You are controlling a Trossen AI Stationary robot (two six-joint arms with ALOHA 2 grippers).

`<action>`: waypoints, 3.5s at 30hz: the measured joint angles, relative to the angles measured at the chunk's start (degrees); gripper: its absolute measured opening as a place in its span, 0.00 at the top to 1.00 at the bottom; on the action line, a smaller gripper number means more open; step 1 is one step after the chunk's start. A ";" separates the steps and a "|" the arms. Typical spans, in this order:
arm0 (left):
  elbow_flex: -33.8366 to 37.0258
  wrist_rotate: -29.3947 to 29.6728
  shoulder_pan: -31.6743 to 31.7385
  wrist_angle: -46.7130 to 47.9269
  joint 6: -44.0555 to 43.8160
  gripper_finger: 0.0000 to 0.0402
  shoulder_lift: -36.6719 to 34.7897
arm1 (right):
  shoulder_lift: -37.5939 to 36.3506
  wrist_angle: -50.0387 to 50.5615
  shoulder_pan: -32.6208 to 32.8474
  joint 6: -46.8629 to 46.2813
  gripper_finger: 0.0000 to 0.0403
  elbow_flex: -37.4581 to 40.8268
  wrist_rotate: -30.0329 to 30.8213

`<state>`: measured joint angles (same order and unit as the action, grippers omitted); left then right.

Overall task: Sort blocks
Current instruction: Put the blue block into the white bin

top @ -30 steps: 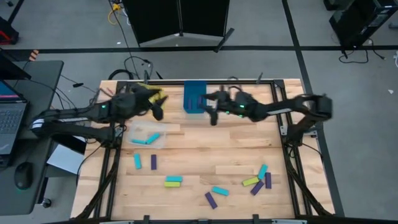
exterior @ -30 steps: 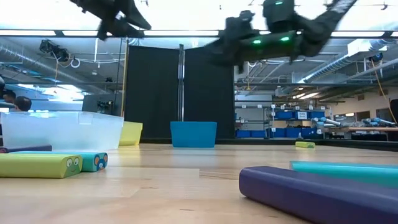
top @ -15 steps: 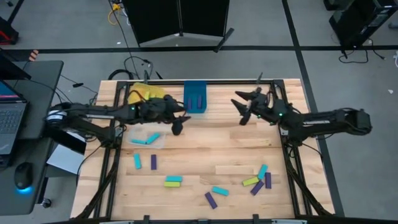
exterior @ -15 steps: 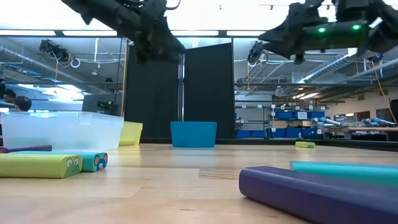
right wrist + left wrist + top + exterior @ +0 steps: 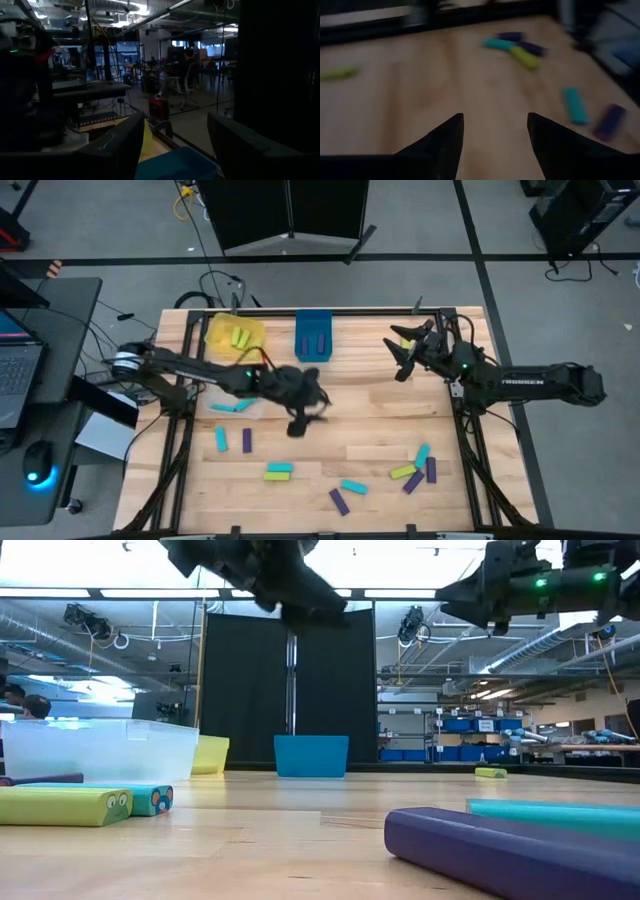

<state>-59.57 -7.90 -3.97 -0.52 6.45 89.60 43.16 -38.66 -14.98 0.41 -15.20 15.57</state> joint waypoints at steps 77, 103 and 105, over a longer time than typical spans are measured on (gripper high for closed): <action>-45.23 10.30 -19.40 18.82 -9.53 0.29 47.44 | -11.31 11.30 15.17 -0.20 0.45 -0.09 2.73; -45.31 10.00 -19.08 19.79 -6.35 0.72 47.94 | -11.31 10.91 15.72 1.26 0.45 -0.09 4.57; -45.29 10.00 -19.08 19.81 -5.39 0.72 47.96 | -11.31 10.90 15.72 1.25 0.45 -0.09 4.57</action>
<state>-104.86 2.10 -23.05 19.29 1.07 137.56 31.86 -27.76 0.73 1.66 -15.29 20.14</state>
